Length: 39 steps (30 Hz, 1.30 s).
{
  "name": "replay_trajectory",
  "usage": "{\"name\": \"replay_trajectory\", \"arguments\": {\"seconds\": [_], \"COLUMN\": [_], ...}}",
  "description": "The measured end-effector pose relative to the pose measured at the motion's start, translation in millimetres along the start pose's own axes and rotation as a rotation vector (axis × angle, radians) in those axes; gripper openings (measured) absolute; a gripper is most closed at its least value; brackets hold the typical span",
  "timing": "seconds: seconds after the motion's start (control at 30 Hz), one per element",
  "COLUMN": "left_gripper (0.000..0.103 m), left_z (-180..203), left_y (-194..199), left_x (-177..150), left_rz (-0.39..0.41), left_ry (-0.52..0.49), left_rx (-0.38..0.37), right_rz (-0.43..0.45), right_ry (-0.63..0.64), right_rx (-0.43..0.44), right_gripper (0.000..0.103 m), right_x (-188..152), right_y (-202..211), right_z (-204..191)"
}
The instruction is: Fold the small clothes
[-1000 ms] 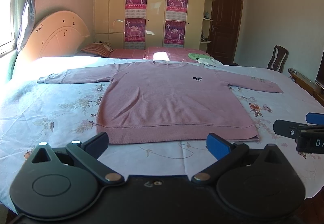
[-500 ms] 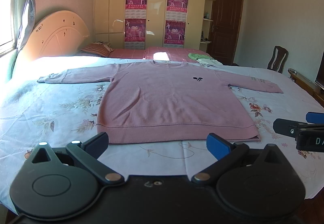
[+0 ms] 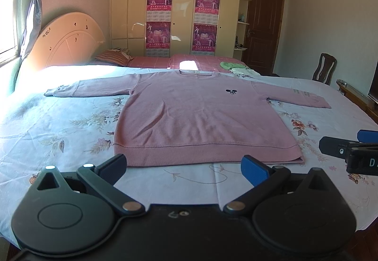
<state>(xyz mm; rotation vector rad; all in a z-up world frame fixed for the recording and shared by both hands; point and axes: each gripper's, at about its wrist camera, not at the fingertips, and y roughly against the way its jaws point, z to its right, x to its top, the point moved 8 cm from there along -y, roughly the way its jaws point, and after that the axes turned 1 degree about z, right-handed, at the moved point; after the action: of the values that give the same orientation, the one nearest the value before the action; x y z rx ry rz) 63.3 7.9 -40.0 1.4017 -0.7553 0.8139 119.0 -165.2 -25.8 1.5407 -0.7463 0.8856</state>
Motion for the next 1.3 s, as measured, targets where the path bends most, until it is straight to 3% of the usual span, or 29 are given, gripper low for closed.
{"name": "replay_trajectory", "arguments": {"seconds": [1.0,1.13,1.3], "left_gripper": [0.103,0.103,0.103], "left_z": [-4,2,18], "left_y": [-3,-16,-37], "left_x": [-1,2,13], "left_rz": [0.000,-0.007,-0.005], "left_ry": [-0.006,0.039,0.011], "left_rx": [-0.005,-0.056,-0.115], "right_rz": [-0.017,-0.014,-0.022], "right_ry": [-0.020,-0.021,-0.070], "right_rx": [-0.006,-0.056,-0.100], "right_gripper": [0.103,0.103,0.103], "right_x": [-1,0,5], "right_y": [-4,-6,-16], "right_z": [4,16,48]}}
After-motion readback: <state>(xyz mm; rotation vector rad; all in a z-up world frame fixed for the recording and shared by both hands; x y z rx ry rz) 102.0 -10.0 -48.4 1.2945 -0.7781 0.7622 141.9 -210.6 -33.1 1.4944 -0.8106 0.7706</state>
